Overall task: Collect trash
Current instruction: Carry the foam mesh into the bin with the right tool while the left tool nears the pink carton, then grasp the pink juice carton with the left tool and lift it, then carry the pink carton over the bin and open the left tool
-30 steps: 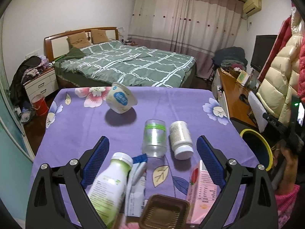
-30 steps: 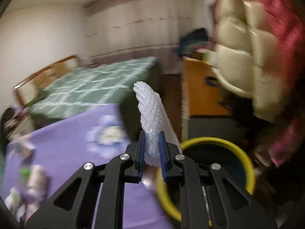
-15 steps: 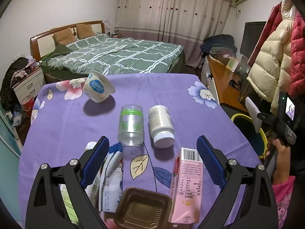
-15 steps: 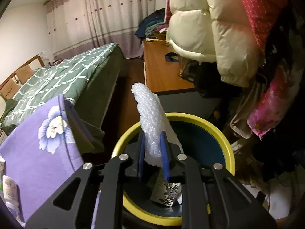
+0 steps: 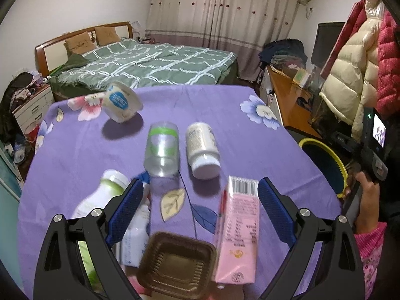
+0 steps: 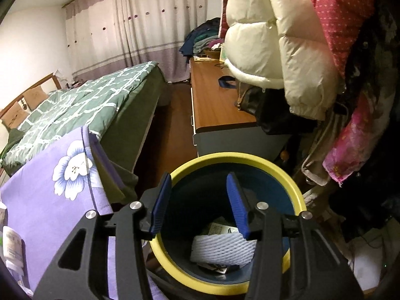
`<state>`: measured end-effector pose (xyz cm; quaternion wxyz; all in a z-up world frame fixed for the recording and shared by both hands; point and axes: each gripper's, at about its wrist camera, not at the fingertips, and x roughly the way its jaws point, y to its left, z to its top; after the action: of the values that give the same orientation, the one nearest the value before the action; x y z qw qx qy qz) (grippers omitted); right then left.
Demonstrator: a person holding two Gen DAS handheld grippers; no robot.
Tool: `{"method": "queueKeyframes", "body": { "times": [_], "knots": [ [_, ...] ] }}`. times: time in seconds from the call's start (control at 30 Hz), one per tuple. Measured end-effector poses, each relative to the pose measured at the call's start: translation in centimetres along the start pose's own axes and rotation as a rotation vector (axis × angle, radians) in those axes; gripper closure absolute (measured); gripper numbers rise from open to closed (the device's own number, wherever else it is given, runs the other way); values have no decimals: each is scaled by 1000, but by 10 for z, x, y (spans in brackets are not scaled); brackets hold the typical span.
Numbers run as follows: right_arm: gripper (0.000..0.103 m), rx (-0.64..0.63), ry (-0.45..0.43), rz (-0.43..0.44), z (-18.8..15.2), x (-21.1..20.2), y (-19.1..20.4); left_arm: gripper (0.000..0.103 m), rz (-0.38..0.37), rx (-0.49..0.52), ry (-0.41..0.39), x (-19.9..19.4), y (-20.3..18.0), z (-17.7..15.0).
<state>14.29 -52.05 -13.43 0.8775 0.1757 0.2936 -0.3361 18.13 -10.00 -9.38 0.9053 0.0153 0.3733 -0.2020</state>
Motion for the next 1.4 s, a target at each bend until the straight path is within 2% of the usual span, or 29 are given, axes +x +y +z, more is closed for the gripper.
{"method": "queueKeyframes", "body": {
  "times": [0.27, 0.53, 0.67, 0.87, 0.9, 1.17, 1.4],
  "knots": [
    [59, -9, 1, 31, 0, 0, 5, 13, -7, 34, 79, 18, -19, -25],
    [59, -11, 7, 58, -1, 2, 6, 32, -9, 64, 109, 34, -36, -24],
    [59, -14, 12, 69, -2, 3, 7, 38, -5, 80, 128, 41, -42, -22],
    [59, -14, 14, 82, -2, 3, 8, 56, -15, 88, 164, 51, -45, -23],
    [58, -13, 13, 83, -2, 3, 8, 61, -23, 86, 169, 53, -44, -23],
    [58, -11, 8, 85, -1, 2, 8, 63, -47, 97, 157, 50, -52, -20],
    [58, -36, -13, 134, 6, -16, 0, 63, -80, 131, 121, 45, -80, 1]
  ]
}}
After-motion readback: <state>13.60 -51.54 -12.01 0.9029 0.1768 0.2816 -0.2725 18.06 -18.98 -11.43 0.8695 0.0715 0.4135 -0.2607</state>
